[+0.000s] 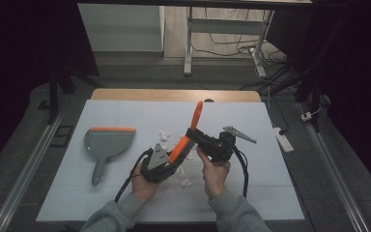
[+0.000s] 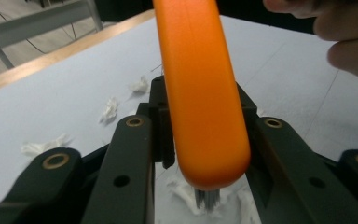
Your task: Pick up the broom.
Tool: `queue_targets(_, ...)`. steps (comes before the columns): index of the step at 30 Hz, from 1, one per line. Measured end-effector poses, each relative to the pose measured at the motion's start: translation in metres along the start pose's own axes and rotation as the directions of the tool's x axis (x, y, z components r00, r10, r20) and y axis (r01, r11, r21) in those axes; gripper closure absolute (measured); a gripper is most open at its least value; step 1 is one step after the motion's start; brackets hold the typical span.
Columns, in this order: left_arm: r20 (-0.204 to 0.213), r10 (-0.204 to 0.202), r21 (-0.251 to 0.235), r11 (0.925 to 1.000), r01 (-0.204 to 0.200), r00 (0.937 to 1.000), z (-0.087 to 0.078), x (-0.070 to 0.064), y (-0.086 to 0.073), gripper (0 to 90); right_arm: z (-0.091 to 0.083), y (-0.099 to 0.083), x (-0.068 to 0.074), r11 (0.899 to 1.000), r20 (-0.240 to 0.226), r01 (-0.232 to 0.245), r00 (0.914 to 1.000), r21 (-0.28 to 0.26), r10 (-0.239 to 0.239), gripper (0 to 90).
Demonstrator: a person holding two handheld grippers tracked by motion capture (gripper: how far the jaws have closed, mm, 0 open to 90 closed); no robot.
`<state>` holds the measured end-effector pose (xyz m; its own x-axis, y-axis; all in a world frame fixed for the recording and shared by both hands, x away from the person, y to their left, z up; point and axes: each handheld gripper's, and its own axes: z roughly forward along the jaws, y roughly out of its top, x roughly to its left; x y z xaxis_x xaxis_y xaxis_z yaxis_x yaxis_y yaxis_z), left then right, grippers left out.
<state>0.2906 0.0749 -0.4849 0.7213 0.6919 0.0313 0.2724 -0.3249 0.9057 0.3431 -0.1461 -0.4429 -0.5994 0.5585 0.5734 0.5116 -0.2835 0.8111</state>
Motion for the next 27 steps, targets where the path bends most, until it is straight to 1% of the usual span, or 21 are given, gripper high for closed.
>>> queue_targets(2, 0.004, -0.007, 0.011, 0.9999, 0.007, 1.0, -0.002, 0.004, 0.0, 70.5, 0.002, -0.001, 0.0, 1.0, -0.009, -0.002, 1.0, 0.008, 0.002, 68.8)
queue_targets(5, 0.016, -0.018, 0.015, 0.9997, 0.018, 0.9997, -0.006, 0.008, 0.001, 70.7, 0.003, -0.001, -0.001, 1.0, -0.013, -0.006, 0.9999, 0.016, 0.006, 67.9)
queue_targets(6, 0.019, -0.017, 0.015, 0.9997, 0.017, 0.9997, -0.008, 0.009, 0.002, 70.7, 0.003, -0.001, -0.001, 1.0, -0.013, -0.006, 0.9999, 0.016, 0.006, 67.9)
queue_targets(7, 0.018, -0.013, 0.013, 0.9998, 0.013, 0.9998, -0.01, 0.01, 0.002, 70.8, 0.003, -0.001, -0.001, 1.0, -0.018, -0.008, 0.9998, 0.027, 0.008, 67.1)
queue_targets(9, 0.021, -0.008, 0.006, 1.0, 0.008, 0.9998, -0.017, 0.014, 0.004, 70.9, 0.005, -0.001, -0.002, 0.999, -0.034, -0.021, 0.9992, 0.037, 0.022, 66.3)
queue_targets(10, 0.021, -0.008, 0.006, 1.0, 0.008, 0.9998, -0.017, 0.014, 0.004, 70.9, 0.005, -0.001, -0.003, 0.999, -0.041, -0.023, 0.9988, 0.041, 0.025, 65.9)
queue_targets(11, 0.025, -0.011, 0.007, 0.9999, 0.011, 0.9996, -0.019, 0.016, 0.004, 70.9, 0.005, -0.001, -0.003, 0.999, -0.041, -0.023, 0.9988, 0.041, 0.025, 65.9)
queue_targets(12, 0.041, -0.022, 0.0, 0.9998, 0.022, 0.9989, -0.022, 0.018, 0.004, 70.9, 0.006, -0.002, -0.003, 0.998, -0.053, -0.035, 0.9979, 0.049, 0.037, 65.4)
queue_targets(13, 0.051, -0.031, -0.004, 0.9995, 0.032, 0.9982, -0.023, 0.02, 0.004, 70.9, 0.007, -0.002, -0.003, 0.998, -0.057, -0.036, 0.9976, 0.05, 0.039, 65.6)
queue_targets(14, 0.058, -0.035, 0.003, 0.9994, 0.035, 0.9977, -0.024, 0.02, 0.004, 70.9, 0.007, -0.003, -0.002, 0.998, -0.057, -0.039, 0.9975, 0.053, 0.042, 66.1)
queue_targets(16, 0.049, -0.022, 0.005, 0.9998, 0.022, 0.9985, -0.024, 0.02, 0.003, 70.8, 0.007, -0.002, -0.002, 0.997, -0.069, -0.05, 0.9962, 0.054, 0.054, 67.7)
queue_targets(17, 0.052, -0.021, 0.005, 0.9998, 0.021, 0.9984, -0.024, 0.019, 0.003, 70.7, 0.006, -0.002, -0.002, 0.997, -0.07, -0.056, 0.9958, 0.052, 0.06, 68.3)
queue_targets(19, 0.032, -0.005, -0.014, 0.9999, 0.005, 0.9995, -0.024, 0.017, 0.001, 70.6, 0.005, -0.001, -0.002, 0.997, -0.084, -0.071, 0.9937, 0.04, 0.074, 69.5)
queue_targets(21, 0.033, -0.006, -0.027, 0.9996, 0.007, 0.9994, -0.023, 0.015, 0.001, 70.6, 0.004, -0.001, 0.0, 0.997, -0.08, -0.063, 0.9946, 0.036, 0.066, 69.6)
queue_targets(22, 0.021, -0.003, -0.048, 0.9988, 0.004, 0.9998, -0.023, 0.014, -0.001, 70.4, 0.003, -0.001, 0.001, 0.998, -0.081, -0.054, 0.9951, 0.023, 0.056, 69.7)
queue_targets(23, 0.016, 0.0, -0.065, 0.9979, 0.001, 0.9999, -0.024, 0.013, -0.002, 70.2, 0.003, -0.001, 0.001, 0.998, -0.081, -0.054, 0.9951, 0.023, 0.056, 69.7)
queue_targets(24, 0.009, 0.001, -0.087, 0.9962, -0.001, 1.0, -0.024, 0.012, -0.004, 69.9, 0.003, -0.002, 0.001, 0.997, -0.087, -0.068, 0.9937, 0.02, 0.07, 69.7)
queue_targets(25, -0.004, 0.003, -0.1, 0.995, -0.004, 1.0, -0.023, 0.01, -0.007, 69.4, 0.004, -0.003, 0.001, 0.998, -0.086, -0.067, 0.9939, 0.022, 0.068, 69.8)
queue_targets(27, -0.004, 0.009, -0.106, 0.9943, -0.009, 1.0, -0.021, 0.008, -0.012, 67.2, 0.005, -0.004, 0.001, 0.998, -0.077, -0.056, 0.9953, 0.027, 0.058, 69.8)
